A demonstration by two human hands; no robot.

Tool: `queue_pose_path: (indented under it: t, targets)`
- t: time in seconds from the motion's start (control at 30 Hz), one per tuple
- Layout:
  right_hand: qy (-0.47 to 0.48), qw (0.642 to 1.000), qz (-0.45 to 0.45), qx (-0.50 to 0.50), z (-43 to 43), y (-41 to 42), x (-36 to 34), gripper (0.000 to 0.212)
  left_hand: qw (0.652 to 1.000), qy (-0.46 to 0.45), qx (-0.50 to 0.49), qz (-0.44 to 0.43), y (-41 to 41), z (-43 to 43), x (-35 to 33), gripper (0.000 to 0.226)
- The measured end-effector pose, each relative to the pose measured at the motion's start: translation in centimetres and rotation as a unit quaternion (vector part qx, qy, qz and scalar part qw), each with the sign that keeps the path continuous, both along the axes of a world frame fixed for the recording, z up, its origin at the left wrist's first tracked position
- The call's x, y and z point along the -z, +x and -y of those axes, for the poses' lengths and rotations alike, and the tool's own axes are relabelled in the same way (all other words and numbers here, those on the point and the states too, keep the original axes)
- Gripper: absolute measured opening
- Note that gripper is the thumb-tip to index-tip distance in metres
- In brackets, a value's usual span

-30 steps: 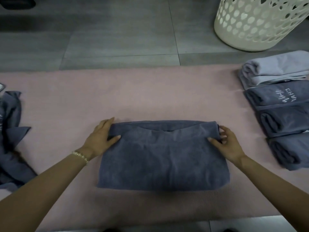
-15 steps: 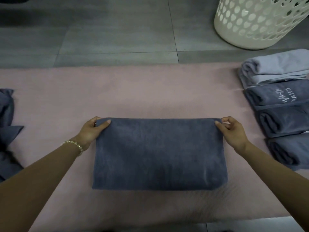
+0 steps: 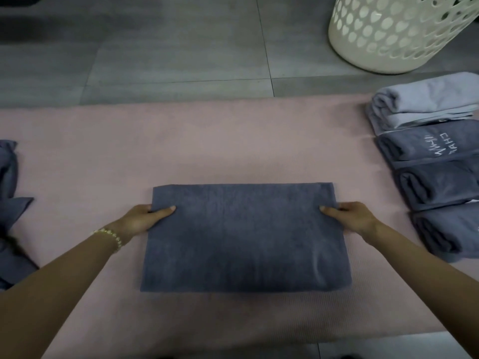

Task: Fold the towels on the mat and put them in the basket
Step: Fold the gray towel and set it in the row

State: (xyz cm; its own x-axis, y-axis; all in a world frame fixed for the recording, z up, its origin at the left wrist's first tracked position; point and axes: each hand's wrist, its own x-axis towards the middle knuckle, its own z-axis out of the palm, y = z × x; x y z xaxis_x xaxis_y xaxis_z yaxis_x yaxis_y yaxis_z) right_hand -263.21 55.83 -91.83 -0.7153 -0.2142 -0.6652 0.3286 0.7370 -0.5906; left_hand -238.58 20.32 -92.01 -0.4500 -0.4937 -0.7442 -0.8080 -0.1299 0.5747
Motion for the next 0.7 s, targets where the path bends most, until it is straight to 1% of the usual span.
queue_pose_path:
  t: [0.07,0.1,0.17,0.2,0.27,0.33,0.37,0.47,0.53,0.63,0.7]
  targets:
    - [-0.013,0.996,0.085,-0.029,-1.5,1.4,-0.5,0.045,0.994,0.109,0.027,-0.007,2.1,-0.4,-0.4,0.043]
    - [-0.010,0.992,0.112,-0.055,-2.1,1.9,-0.6,0.044,0.989,0.138,0.057,-0.006,2.9,-0.5,-0.5,0.051]
    - [-0.017,0.990,0.121,-0.070,-3.1,3.1,-0.4,0.038,0.985,0.141,0.095,-0.009,4.1,-0.5,-0.3,0.063]
    - [-0.033,0.992,0.109,-0.053,-3.3,3.7,-0.5,0.032,0.986,0.138,0.088,-0.026,4.3,-0.7,-0.2,0.059]
    - [-0.075,0.995,0.071,-0.006,-3.8,4.8,-0.4,0.023,0.988,0.130,0.026,-0.075,4.4,-1.8,-0.4,0.038]
    - [-0.106,0.993,0.036,0.025,-4.2,5.8,-0.1,0.021,0.989,0.106,-0.021,-0.100,4.6,-2.9,-0.3,0.031]
    - [-0.106,0.994,0.019,0.031,-4.3,6.2,0.1,0.022,0.992,0.086,-0.021,-0.094,4.7,-3.3,-0.1,0.032]
    - [-0.034,0.998,-0.044,0.010,-4.5,6.8,0.9,0.027,0.998,0.041,-0.021,-0.052,5.3,-3.8,0.7,0.034]
    - [0.001,0.997,-0.078,-0.005,-4.8,6.9,1.3,0.028,0.999,0.004,-0.029,-0.043,5.4,-4.1,0.9,0.031]
    - [0.005,0.993,-0.119,-0.006,-5.4,7.3,2.0,0.031,0.993,-0.098,-0.033,-0.052,5.6,-4.3,1.6,0.024]
    - [-0.009,0.992,-0.129,0.008,-5.4,7.3,2.1,0.030,0.990,-0.101,-0.067,-0.067,5.5,-4.3,1.7,0.025]
